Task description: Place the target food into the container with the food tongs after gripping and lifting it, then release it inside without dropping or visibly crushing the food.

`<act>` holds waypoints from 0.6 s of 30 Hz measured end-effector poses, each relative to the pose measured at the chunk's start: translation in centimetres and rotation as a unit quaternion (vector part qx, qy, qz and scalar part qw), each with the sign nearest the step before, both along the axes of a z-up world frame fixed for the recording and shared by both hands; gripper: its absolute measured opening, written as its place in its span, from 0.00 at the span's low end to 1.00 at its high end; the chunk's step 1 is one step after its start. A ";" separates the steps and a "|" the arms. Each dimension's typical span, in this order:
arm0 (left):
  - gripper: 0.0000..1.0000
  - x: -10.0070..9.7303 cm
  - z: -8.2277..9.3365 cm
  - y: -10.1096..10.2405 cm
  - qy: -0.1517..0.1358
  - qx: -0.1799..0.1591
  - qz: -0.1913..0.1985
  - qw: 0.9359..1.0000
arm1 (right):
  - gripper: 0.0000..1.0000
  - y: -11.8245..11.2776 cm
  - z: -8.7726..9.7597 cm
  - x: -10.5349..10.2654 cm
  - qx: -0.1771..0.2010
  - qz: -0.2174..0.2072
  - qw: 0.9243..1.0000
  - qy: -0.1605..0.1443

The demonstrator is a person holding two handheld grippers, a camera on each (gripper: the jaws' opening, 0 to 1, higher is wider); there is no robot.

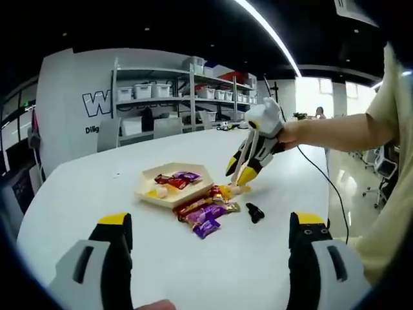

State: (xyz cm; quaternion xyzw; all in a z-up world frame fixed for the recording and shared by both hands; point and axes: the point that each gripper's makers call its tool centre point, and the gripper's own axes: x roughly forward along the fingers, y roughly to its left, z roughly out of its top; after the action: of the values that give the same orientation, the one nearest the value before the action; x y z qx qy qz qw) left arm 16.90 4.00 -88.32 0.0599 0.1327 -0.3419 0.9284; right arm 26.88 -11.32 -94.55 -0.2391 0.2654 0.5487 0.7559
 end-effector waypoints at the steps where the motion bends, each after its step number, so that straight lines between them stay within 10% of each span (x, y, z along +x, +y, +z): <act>1: 0.99 0.0 -0.1 0.0 0.001 0.000 -0.001 1.000 | 0.25 0.1 -0.1 0.0 -0.001 0.000 1.000 0.001; 18: 0.99 -0.4 -0.5 -0.2 0.003 0.000 -0.002 1.000 | 0.24 0.3 -0.9 -0.3 -0.033 0.020 0.999 -0.022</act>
State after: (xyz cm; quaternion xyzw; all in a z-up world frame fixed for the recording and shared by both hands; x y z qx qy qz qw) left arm 16.48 3.77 -88.83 0.0586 0.1355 -0.3443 0.9272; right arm 26.62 -10.99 -95.42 -0.2813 0.2615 0.5494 0.7421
